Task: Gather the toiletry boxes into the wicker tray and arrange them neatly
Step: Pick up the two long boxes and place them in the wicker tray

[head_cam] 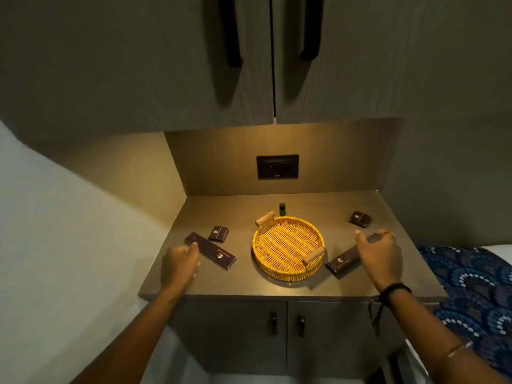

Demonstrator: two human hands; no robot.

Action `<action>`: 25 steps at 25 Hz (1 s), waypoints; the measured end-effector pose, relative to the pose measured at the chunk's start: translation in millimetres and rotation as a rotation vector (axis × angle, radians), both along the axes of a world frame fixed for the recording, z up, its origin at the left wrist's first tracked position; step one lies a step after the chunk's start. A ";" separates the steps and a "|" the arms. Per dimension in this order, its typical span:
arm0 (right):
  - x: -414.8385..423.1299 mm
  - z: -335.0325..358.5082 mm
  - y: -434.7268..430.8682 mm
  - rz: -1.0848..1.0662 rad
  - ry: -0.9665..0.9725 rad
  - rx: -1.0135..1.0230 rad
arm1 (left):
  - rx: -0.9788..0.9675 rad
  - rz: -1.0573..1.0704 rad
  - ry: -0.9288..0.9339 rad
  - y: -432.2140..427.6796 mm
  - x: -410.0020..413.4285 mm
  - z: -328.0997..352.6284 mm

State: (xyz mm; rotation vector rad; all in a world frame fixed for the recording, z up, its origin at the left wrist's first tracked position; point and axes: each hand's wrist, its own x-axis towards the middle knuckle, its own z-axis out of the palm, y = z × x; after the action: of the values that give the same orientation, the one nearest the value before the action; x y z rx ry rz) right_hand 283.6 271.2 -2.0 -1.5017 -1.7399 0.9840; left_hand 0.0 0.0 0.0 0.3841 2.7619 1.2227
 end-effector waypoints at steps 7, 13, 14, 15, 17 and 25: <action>-39.4 -56.5 20.8 -0.076 -0.151 -0.339 | -0.182 -0.119 -0.481 47.5 -66.9 -25.1; -57.4 -64.1 27.5 -0.196 -0.128 -0.373 | -0.566 -0.213 -0.217 83.9 -78.4 -36.5; -56.1 -64.0 28.5 -0.200 -0.109 -0.382 | -0.557 -0.208 -0.236 84.1 -79.3 -38.9; -54.3 -63.0 31.5 -0.194 -0.096 -0.389 | -0.536 -0.189 -0.258 84.8 -80.5 -41.6; -49.7 -56.1 37.9 -0.176 -0.073 -0.409 | -0.466 -0.125 -0.315 85.0 -79.2 -44.1; -59.0 -5.3 42.1 -0.091 0.142 -0.381 | -0.321 -0.032 -0.287 64.1 -67.4 -19.7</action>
State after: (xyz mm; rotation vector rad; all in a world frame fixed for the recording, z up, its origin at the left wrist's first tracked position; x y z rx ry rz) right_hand 224.6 313.3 -7.3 -1.6778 -1.4258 1.3955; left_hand -67.4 64.1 -19.7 0.2019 2.6237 0.7382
